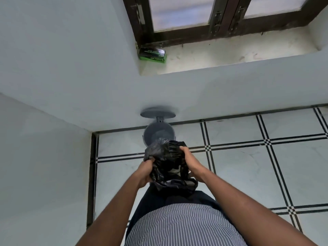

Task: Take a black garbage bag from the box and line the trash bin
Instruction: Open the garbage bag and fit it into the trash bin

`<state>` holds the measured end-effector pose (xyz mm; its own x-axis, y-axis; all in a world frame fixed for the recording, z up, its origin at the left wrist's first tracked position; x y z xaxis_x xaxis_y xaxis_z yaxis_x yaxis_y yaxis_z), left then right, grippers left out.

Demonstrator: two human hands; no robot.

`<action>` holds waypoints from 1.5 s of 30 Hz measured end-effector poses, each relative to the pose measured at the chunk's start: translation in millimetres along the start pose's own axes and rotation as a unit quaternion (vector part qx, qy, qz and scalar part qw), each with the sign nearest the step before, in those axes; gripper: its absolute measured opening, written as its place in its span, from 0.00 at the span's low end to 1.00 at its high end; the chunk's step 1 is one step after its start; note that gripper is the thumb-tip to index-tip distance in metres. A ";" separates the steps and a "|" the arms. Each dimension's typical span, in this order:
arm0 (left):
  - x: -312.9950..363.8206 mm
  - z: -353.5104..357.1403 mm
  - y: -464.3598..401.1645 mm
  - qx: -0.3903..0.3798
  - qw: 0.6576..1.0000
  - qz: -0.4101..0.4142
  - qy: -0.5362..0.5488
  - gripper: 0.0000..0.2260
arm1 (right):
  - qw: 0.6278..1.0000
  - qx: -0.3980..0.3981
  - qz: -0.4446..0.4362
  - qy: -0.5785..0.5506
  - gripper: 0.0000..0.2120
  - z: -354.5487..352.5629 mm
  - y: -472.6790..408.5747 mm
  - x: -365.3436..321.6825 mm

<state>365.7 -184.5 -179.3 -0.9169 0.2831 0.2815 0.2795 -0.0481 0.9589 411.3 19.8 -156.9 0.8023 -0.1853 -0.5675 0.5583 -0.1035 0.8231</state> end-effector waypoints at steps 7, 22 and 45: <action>31.0 -15.2 -55.9 0.037 0.991 0.034 0.122 0.15 | 0.991 0.028 0.023 -0.126 0.44 23.0 -110.0 27.8; 110.3 -96.1 -282.6 0.093 0.978 0.032 0.184 0.16 | 0.982 0.046 0.076 -0.165 0.18 74.5 -329.7 6.6; 184.4 -108.8 -548.2 0.002 0.949 0.057 -0.309 0.23 | 0.937 0.293 -0.142 0.128 0.23 -18.0 -548.4 38.5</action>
<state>12.4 -210.2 -649.2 -0.5392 0.7842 0.3071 0.3686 -0.1082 0.9233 139.9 86.9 -630.5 0.7055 0.1643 -0.6894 0.6053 -0.6456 0.4656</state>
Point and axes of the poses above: each hand's wrist, its own y-axis away from the middle knuckle, its own z-axis out of the palm, x = y × z, the point moved 8 cm from there along -y, towards the middle knuckle, and after that the axes turned 5 degrees about -z, right-handed, at the moved point
